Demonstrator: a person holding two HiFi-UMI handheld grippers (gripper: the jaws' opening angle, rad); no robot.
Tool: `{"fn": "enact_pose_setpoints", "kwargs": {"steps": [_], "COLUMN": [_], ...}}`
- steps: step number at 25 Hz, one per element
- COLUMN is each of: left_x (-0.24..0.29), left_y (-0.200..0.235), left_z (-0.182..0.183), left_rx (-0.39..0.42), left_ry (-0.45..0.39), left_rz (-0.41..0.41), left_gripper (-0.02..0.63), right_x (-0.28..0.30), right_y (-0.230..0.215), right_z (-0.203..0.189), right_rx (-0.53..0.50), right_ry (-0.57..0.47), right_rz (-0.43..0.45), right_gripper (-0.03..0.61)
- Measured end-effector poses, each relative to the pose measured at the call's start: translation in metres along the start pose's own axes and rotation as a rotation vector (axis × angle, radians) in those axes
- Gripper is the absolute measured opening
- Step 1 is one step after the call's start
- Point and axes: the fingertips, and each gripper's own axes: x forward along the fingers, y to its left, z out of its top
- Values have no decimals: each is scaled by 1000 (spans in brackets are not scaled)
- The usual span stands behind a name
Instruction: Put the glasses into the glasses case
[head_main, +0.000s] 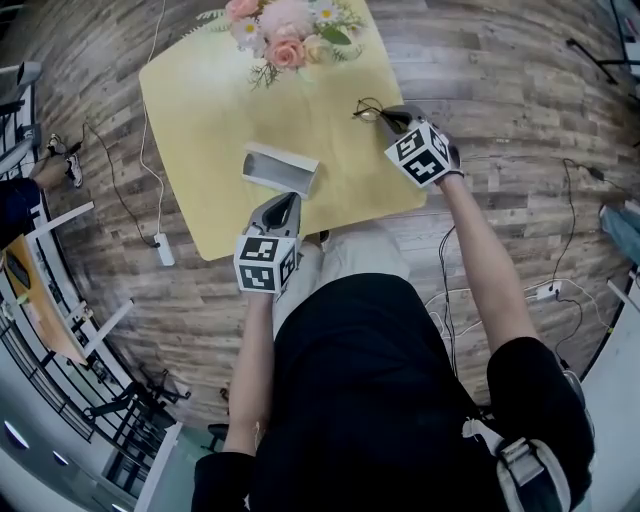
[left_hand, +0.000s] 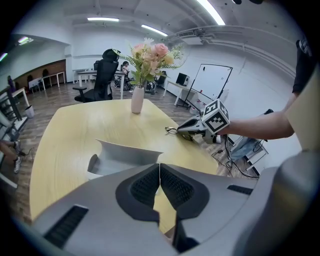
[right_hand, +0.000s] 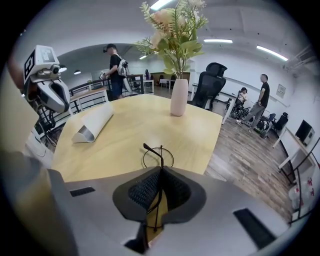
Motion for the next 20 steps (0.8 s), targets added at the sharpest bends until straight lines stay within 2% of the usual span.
{"fn": "enact_pose_setpoints", "kwargs": {"steps": [11,20], "left_x": [-7,-25], "left_y": [4,13], "left_z": [-5,-5], "left_rx": [20,83], "left_ry": [-5,-32], "left_rz": [-20,-87], "left_gripper": [23,23], "right_x": [-12,-50], "right_y": [8,40], "right_z": [2,33], "right_rx": [2,-9], "right_ry": [-11,-56], "right_rz": [-23,-94], "right_gripper": [26,26]}}
